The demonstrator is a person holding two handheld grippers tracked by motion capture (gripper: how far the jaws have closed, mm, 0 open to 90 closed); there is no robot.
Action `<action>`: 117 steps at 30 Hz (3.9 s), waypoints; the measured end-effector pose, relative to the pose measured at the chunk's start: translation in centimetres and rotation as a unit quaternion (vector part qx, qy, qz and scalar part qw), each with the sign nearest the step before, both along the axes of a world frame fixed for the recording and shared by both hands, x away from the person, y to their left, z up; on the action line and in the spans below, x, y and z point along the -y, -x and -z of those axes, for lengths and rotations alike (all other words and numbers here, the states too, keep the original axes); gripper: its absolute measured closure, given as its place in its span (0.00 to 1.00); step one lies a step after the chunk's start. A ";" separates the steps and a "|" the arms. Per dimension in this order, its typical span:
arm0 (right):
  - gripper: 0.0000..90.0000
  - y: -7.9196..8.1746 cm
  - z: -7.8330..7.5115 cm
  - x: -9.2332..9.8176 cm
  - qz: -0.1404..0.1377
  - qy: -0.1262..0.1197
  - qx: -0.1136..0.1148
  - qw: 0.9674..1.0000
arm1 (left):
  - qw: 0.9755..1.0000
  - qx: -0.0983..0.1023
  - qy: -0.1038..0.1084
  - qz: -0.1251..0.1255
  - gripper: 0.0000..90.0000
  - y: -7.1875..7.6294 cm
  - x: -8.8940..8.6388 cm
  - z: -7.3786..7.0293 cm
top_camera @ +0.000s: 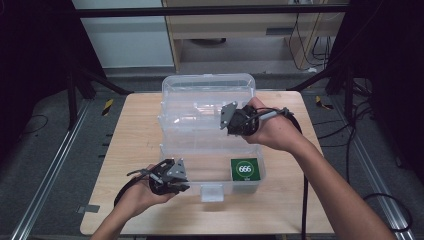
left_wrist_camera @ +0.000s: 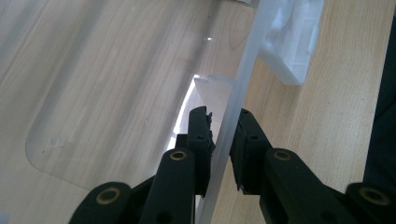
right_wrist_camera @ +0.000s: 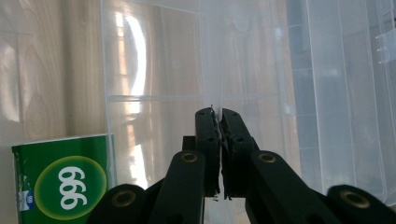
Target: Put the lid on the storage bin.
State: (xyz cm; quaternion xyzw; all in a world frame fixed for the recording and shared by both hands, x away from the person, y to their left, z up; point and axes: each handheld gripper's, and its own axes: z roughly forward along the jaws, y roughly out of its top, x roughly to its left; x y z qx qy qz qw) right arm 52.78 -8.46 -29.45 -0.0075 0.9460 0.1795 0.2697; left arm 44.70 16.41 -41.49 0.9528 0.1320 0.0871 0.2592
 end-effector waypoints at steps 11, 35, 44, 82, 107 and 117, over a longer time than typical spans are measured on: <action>0.96 1.8 0.4 0.2 -0.002 -0.007 0.022 1.000 | 1.000 0.005 0.001 -0.001 0.87 0.1 0.0 0.1; 0.95 4.7 1.6 1.1 -0.003 -0.036 0.037 0.999 | 1.000 0.017 0.002 -0.004 0.86 0.4 0.1 0.2; 0.94 5.6 2.0 1.4 -0.012 -0.040 0.035 0.999 | 1.000 0.016 0.001 -0.016 0.85 0.7 0.3 0.3; 0.93 6.9 2.8 2.2 -0.014 -0.059 0.024 0.998 | 0.999 0.049 -0.001 -0.018 0.76 1.1 0.5 0.3; 0.93 7.2 3.0 2.4 -0.015 -0.063 0.026 0.998 | 0.978 0.057 0.169 -0.107 0.98 3.4 -5.4 -7.5; 0.93 7.4 3.2 2.5 -0.014 -0.066 0.025 0.997 | 0.967 0.065 0.191 -0.158 1.00 0.9 -7.7 -9.9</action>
